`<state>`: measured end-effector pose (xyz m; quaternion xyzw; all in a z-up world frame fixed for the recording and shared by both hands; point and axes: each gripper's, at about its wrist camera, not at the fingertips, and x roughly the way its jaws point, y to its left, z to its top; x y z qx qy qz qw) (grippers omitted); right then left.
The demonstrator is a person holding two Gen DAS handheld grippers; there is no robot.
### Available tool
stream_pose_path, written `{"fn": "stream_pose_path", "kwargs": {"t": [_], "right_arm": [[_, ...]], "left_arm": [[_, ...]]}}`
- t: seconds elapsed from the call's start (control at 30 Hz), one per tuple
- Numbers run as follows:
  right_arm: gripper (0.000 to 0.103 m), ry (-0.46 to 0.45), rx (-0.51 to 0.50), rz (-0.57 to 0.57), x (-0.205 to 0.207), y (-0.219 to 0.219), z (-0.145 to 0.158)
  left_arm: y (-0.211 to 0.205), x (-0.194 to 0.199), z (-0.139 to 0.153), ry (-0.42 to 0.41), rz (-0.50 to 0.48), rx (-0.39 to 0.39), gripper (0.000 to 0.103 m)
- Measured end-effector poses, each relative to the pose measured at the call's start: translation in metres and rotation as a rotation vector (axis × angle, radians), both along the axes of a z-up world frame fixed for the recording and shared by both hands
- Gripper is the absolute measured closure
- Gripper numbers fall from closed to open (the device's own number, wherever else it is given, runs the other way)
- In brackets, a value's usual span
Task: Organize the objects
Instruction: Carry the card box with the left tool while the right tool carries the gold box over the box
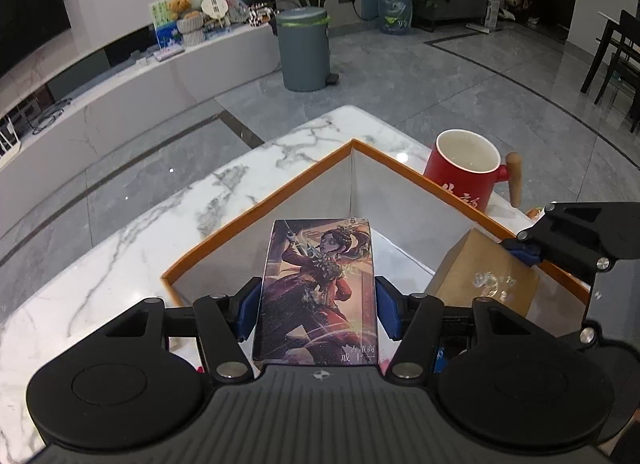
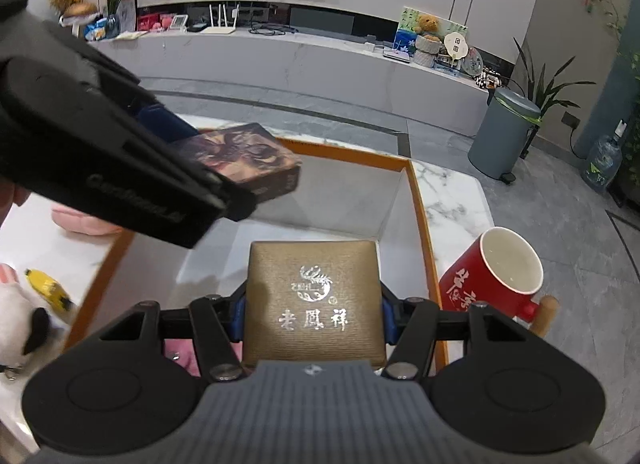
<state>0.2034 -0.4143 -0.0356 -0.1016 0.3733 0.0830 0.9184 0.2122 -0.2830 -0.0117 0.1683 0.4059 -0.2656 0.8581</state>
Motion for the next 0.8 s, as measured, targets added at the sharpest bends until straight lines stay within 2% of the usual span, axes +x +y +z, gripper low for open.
{"fn": "stream_pose_path", "kwargs": {"t": [0.37,0.8], "right_arm": [[0.043,0.038,-0.043,0.026,0.042,-0.002,-0.025],[0.043,0.106,-0.105,0.064,0.067,0.004,-0.043]], "left_arm": [[-0.014,0.024,-0.037,0.056,-0.001,0.051,0.036],[-0.015,0.036,-0.055,0.093,0.02,0.096,0.036]]}}
